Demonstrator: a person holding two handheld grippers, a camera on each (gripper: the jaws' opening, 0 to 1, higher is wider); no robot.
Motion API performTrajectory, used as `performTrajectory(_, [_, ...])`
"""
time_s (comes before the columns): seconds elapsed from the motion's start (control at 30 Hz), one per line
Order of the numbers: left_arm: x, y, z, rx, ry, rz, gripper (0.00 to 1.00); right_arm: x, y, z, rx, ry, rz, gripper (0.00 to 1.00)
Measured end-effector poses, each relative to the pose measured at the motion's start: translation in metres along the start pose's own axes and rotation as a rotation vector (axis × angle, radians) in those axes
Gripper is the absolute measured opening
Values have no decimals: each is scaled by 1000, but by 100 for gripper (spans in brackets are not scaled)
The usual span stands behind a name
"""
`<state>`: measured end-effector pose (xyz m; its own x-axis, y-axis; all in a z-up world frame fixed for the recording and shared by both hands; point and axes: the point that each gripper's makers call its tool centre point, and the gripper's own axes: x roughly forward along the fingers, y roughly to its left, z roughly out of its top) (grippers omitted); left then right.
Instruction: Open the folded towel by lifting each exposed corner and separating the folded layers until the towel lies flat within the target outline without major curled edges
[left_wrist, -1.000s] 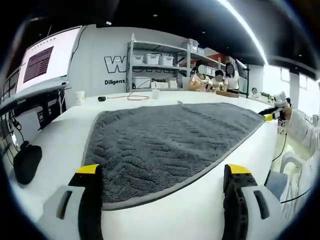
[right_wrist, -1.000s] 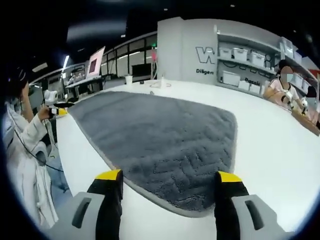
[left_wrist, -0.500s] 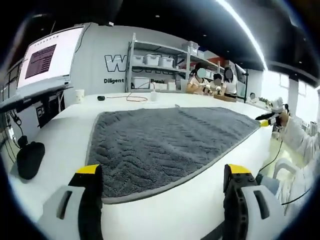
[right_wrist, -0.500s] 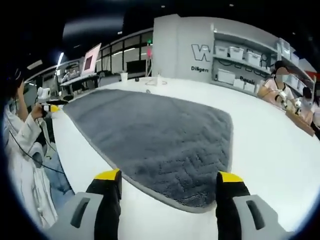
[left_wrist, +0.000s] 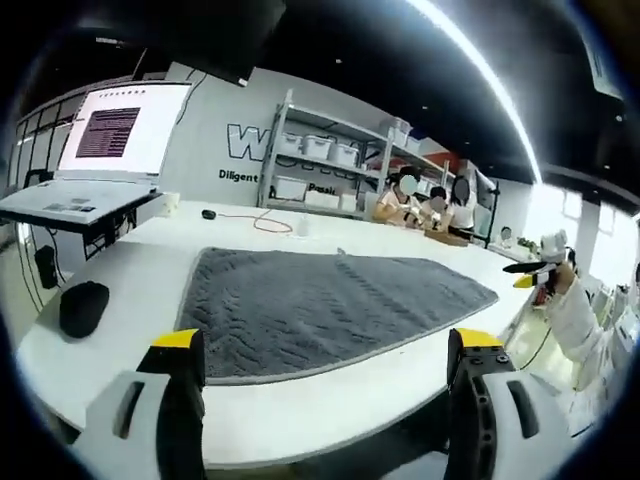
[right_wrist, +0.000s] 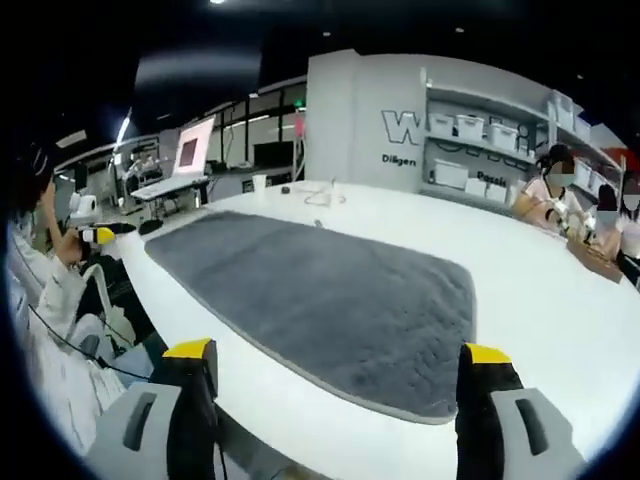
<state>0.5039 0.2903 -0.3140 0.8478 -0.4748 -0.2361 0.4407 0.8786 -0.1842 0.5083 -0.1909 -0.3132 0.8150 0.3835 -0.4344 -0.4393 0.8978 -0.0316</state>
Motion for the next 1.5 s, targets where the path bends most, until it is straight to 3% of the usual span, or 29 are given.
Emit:
performTrajectory(0.1, [-3, -13, -6, 34, 52, -21, 99, -3, 9, -2, 3, 7, -12, 99])
performTrajectory(0.3, [-7, -27, 3, 55, 20, -48, 99, 1, 28, -15, 23, 52, 17, 99])
performTrajectory(0.57, [-5, -29, -7, 62, 63, -52, 99, -1, 38, -19, 23, 76, 18, 99])
performTrajectory(0.8, [-9, -29, 0, 51, 30, -56, 99, -8, 46, -18, -8, 80, 27, 99])
performTrajectory(1.3, [-13, -42, -9, 29, 38, -109, 99, -24, 62, -10, -49, 61, 37, 99])
performTrajectory(1.5, [-19, -45, 4, 23, -14, -112, 99, -28, 67, -6, -59, 36, 45, 99])
